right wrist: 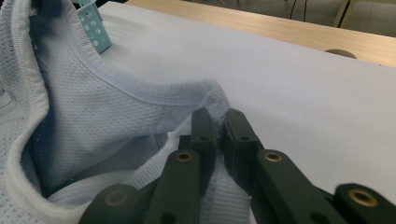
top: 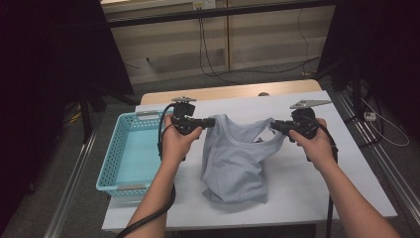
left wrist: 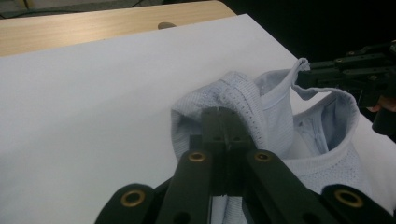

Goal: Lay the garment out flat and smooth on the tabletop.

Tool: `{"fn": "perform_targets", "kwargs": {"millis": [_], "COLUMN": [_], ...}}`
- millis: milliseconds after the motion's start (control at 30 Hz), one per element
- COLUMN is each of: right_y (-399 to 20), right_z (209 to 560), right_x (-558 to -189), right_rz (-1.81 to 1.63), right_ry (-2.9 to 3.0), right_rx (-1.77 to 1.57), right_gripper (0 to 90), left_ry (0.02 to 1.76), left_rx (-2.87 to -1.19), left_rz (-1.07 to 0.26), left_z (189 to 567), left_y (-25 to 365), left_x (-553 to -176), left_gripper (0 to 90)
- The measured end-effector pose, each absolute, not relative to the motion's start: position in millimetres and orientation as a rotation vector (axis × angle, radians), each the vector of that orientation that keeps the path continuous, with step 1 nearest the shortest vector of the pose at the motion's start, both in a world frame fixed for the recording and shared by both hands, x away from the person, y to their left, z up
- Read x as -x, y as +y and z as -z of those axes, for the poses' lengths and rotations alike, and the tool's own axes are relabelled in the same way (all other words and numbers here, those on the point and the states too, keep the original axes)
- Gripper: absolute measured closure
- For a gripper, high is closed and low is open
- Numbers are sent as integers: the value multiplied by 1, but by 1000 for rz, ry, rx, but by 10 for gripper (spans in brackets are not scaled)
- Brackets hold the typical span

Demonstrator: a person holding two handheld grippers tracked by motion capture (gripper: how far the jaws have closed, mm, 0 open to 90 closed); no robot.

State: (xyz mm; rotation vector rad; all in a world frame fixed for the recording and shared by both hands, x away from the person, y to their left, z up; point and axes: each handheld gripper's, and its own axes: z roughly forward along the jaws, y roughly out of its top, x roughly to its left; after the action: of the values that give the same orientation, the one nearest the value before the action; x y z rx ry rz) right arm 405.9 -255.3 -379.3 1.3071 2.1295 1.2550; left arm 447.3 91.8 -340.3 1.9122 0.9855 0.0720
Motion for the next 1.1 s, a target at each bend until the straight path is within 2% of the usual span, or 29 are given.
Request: {"fn": "perform_targets", "kwargs": {"millis": [200, 233, 267, 300, 333, 367, 400, 433, 467, 533, 600, 800, 1100], "right_y": [-250, -249, -245, -245, -243, -243, -241, -241, -241, -241, -244, -255, -262], "right_z": [371, 366, 351, 351, 337, 337, 333, 333, 336, 342, 355, 385, 408], "right_x": [-429, -439, -468, -468, -490, -490, -504, -504, -504, -495, -483, -445, -396], "right_rz": [-1187, -1160, -1077, -1077, -1098, -1098, -1014, -1014, -1016, -1003, -969, -1015, -1133], "right_ry": [2105, 2095, 2009, 2009, 1866, 1866, 1787, 1787, 1834, 1870, 1911, 2022, 2055], "right_rx": [-1313, -1328, -1366, -1366, -1419, -1419, -1448, -1448, -1469, -1399, -1382, -1393, -1353], "right_gripper": [858, 858, 857, 857, 726, 726, 240, 240, 197, 194, 147, 127, 119], "left_ry": [1003, 1013, 1021, 1026, 1039, 1048, 1040, 1040, 1034, 1034, 1037, 1001, 962], "left_rx": [-1896, -1899, -1888, -1879, -1882, -1885, -1885, -1885, -1914, -1909, -1927, -1950, -1970], "left_rz": [-133, -166, -186, -173, -173, -176, -180, -180, -186, -139, -141, -127, -136], "left_z": [333, 328, 322, 318, 314, 313, 316, 316, 326, 338, 351, 377, 395], "left_y": [95, 93, 91, 89, 85, 83, 77, 77, 74, 73, 70, 62, 65], "left_x": [-479, -487, -498, -504, -512, -515, -516, -516, -513, -507, -500, -470, -435], "left_gripper": [900, 900, 900, 900, 900, 900, 816, 669, 538, 442, 367, 294, 241]}}
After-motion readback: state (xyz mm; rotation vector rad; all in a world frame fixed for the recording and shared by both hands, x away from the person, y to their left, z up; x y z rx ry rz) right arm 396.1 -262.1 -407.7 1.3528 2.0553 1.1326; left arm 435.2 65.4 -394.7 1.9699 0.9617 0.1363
